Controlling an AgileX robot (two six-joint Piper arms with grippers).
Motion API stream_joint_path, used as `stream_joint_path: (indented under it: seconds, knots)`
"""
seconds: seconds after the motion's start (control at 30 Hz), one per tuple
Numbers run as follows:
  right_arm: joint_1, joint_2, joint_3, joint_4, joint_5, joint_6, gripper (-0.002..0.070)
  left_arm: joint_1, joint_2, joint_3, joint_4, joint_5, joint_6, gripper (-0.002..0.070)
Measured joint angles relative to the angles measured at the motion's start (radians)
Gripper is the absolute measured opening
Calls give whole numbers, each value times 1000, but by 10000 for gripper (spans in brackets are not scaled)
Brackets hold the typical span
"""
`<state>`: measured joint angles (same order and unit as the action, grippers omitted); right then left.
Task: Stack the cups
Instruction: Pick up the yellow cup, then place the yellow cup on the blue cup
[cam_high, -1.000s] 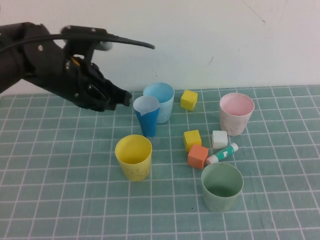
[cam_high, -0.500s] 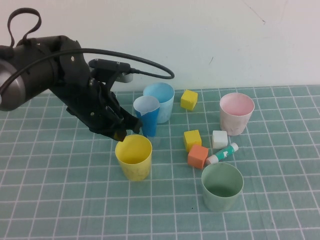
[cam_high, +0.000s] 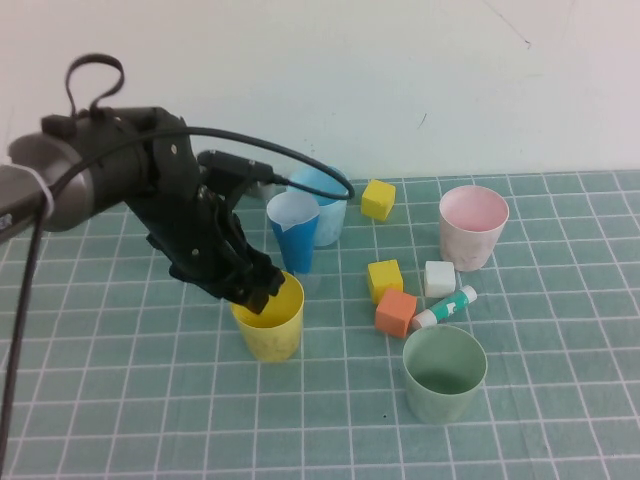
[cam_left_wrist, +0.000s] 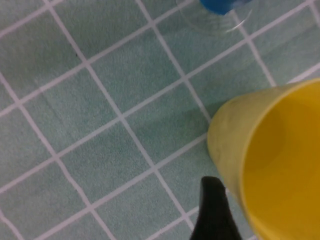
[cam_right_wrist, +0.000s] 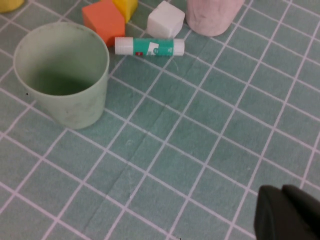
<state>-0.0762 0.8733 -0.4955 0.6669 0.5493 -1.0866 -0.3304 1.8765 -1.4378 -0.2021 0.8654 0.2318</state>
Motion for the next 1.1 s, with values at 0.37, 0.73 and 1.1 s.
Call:
stream_joint_path:
  seconds: [0.37, 0.73, 1.1]
  knots:
    - [0, 0, 0, 3, 4, -4, -3, 0, 75, -2, 6, -11, 0, 74]
    - [0, 0, 0, 3, 4, -4, -3, -1, 35, -354, 47, 278, 0, 8]
    - [0, 0, 0, 5, 4, -8, -3, 5, 106, -639, -43, 67, -3, 6]
